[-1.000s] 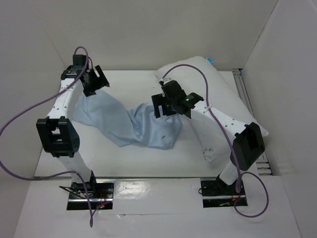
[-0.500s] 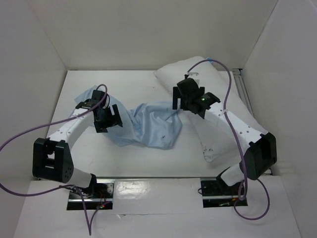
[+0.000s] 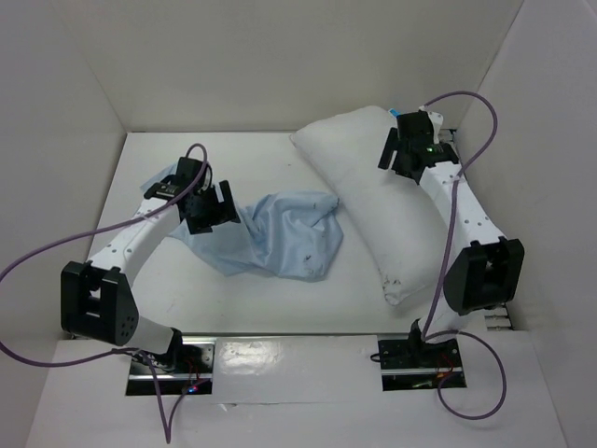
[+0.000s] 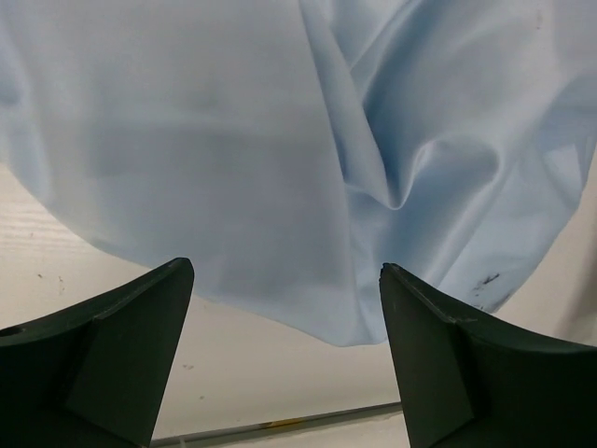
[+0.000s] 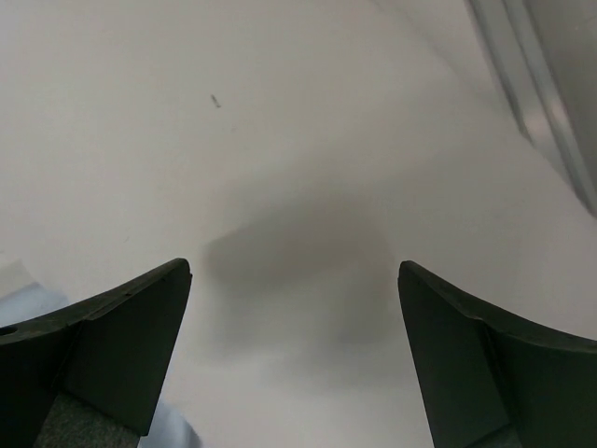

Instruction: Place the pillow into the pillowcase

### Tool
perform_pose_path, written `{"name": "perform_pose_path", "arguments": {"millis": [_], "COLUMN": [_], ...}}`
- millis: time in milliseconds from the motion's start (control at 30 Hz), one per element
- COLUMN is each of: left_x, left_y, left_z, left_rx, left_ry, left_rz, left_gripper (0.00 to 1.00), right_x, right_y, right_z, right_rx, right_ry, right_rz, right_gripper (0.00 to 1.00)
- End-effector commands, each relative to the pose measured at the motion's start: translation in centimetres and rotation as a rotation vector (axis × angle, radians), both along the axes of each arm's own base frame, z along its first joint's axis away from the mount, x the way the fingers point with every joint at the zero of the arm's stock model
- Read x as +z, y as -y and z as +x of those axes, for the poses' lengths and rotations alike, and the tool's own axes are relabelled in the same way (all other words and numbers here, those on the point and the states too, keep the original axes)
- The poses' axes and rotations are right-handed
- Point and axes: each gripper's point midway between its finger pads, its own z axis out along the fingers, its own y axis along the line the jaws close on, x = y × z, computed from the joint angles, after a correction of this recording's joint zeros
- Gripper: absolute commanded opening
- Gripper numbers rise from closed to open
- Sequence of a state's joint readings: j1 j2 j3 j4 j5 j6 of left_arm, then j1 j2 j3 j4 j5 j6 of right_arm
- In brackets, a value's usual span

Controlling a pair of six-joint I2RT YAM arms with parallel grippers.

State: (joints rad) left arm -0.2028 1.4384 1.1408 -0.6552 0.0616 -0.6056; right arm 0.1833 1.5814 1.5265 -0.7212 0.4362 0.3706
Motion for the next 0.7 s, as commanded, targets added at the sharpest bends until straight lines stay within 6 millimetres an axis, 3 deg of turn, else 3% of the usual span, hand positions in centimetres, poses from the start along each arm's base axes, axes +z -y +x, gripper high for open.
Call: {"name": "perform_pose_path", "arguments": {"millis": [0, 100, 133, 167, 200, 233, 267, 333, 367, 433, 500, 567, 633, 667], "left_x": [2.3, 2.7, 2.7, 2.7, 2.5, 2.9, 2.7, 3.1, 3.4, 3.4, 3.8, 3.8, 3.5, 3.4], "left_y": [1.3, 2.1, 2.1, 2.5, 2.3, 2.3, 2.0, 2.0, 2.1, 2.1, 2.1, 2.4, 1.8, 1.6], "left_z": [0.6, 0.5, 0.5, 0.4, 0.2, 0.2, 0.1, 0.0, 0.2, 0.2, 0.4, 0.3, 0.3, 0.2], "left_rx": [-0.044, -0.061, -0.061, -0.072, -0.066, -0.066, -0.060, -0.060, -0.060, -0.060, -0.060, -0.069, -0.050, -0.045], "left_ry": [0.061, 0.066, 0.066, 0.066, 0.058, 0.068, 0.061, 0.072, 0.081, 0.081, 0.091, 0.082, 0.077, 0.070], "left_rz": [-0.033, -0.048, -0.048, -0.048, -0.038, -0.040, -0.029, -0.031, -0.033, -0.033, -0.036, -0.034, -0.004, 0.007], "left_gripper": [0.94, 0.93, 0.93, 0.93, 0.93, 0.93, 0.93, 0.93, 0.93, 0.93, 0.93, 0.93, 0.93, 0.93], "right_x": [-4.6, -8.7, -9.3, -9.3, -9.0, -8.5, -6.9, -5.3, -3.2, -1.8, 0.5, 1.5, 1.3, 1.3], "right_y": [-0.7, -0.5, -0.1, -0.2, 1.0, 2.0, 2.5, 5.1, 5.4, 7.5, 8.3, 10.0, 11.0, 10.3], "right_z": [0.4, 0.0, -0.1, -0.5, -0.6, -0.8, -1.2, -2.1, -2.7, -4.0, -5.1, -6.2, -6.7, -6.3], "right_rx": [0.054, 0.044, 0.028, 0.014, -0.031, -0.070, -0.095, -0.193, -0.213, -0.291, -0.324, -0.391, -0.382, -0.342], "right_ry": [-0.101, -0.125, -0.123, -0.113, -0.092, -0.073, -0.026, 0.039, 0.102, 0.159, 0.227, 0.257, 0.237, 0.237], "right_rz": [0.117, 0.228, 0.235, 0.250, 0.238, 0.227, 0.216, 0.177, 0.177, 0.140, 0.115, 0.091, 0.065, 0.084], "right_gripper": [0.99, 0.97, 0.89, 0.52, 0.29, 0.09, 0.00, 0.00, 0.00, 0.00, 0.00, 0.00, 0.00, 0.00]}}
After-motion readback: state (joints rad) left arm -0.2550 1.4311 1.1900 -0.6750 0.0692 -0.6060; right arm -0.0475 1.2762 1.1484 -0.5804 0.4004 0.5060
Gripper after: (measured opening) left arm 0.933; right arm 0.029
